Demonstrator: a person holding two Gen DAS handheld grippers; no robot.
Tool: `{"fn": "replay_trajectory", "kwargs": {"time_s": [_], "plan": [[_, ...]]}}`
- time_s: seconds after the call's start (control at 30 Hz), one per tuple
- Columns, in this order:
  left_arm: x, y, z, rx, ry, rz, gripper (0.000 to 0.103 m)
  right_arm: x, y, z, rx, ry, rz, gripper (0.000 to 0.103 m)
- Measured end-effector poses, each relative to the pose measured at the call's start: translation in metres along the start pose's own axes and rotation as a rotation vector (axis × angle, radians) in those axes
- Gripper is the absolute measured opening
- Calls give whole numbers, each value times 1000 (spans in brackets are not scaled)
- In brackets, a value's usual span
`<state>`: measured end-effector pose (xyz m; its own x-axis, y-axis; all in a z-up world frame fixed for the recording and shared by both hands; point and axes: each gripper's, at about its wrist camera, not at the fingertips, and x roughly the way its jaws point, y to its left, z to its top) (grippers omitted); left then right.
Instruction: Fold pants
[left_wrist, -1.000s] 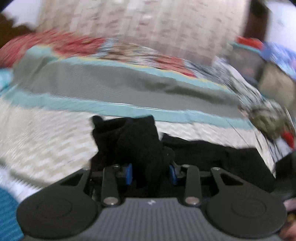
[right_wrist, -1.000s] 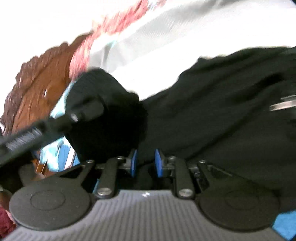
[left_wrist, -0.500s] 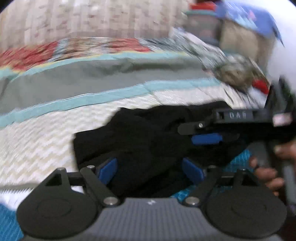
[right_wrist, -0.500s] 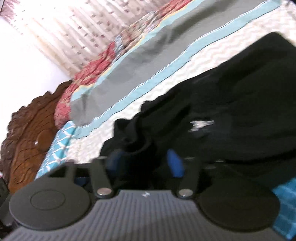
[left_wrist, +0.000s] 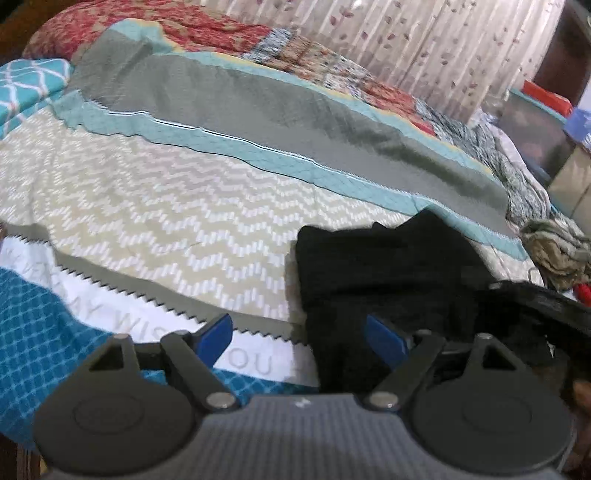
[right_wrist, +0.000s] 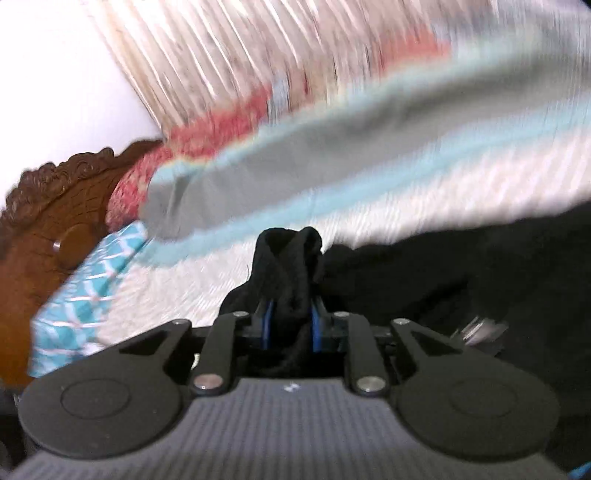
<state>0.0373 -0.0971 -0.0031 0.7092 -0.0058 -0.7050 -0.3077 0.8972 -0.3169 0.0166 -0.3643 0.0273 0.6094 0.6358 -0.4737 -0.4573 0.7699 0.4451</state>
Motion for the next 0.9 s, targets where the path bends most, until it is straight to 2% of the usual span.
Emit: {"fn": "replay_trajectory", "kwargs": {"time_s": [0.07,0.1,0.17,0.2,0.27,0.37,0.43,0.53,0.6,0.67,0.7,0.73,0.77,0.83,0.9], "plan": [[10,-11,-1,22,17,-1,81,-12,-4,-7,-33,-37,-70,24],[17,-17,0,31,25,0,81,-11,-14,-13,-3,-11,-115,26],[33,-27,0,43,56,7,82,3,-31,-24,29,99,-202,36],[37,-29,-1,40,72,7,82,4,-37,-27,45,120,-230,45],[44,-35,-1,25,103,-10,81,-10,-43,-24,98,69,-209,47],[43,-47,1,55,82,-23,82,-40,-30,-10,27,-78,-219,49],[42,-56,3,86,65,-23,82,-43,-23,-6,-7,-102,-168,47],[50,-70,3,124,70,-1,81,-31,-16,-12,-59,-58,-112,42],[64,-80,-3,178,94,61,81,-9,-16,-23,-38,30,-108,42],[86,-86,-14,249,154,145,82,19,-35,-35,8,124,-162,41],[100,-85,-21,276,193,174,83,21,-45,-40,22,100,-151,41],[110,-80,-28,273,210,183,89,21,-50,-39,31,89,-137,39],[111,-75,-30,240,189,191,98,21,-51,-37,34,99,-138,39],[109,-70,-23,195,210,185,96,18,-45,-29,9,120,-138,41],[98,-69,-14,174,219,155,87,-2,-47,-24,34,109,-101,43]]}}
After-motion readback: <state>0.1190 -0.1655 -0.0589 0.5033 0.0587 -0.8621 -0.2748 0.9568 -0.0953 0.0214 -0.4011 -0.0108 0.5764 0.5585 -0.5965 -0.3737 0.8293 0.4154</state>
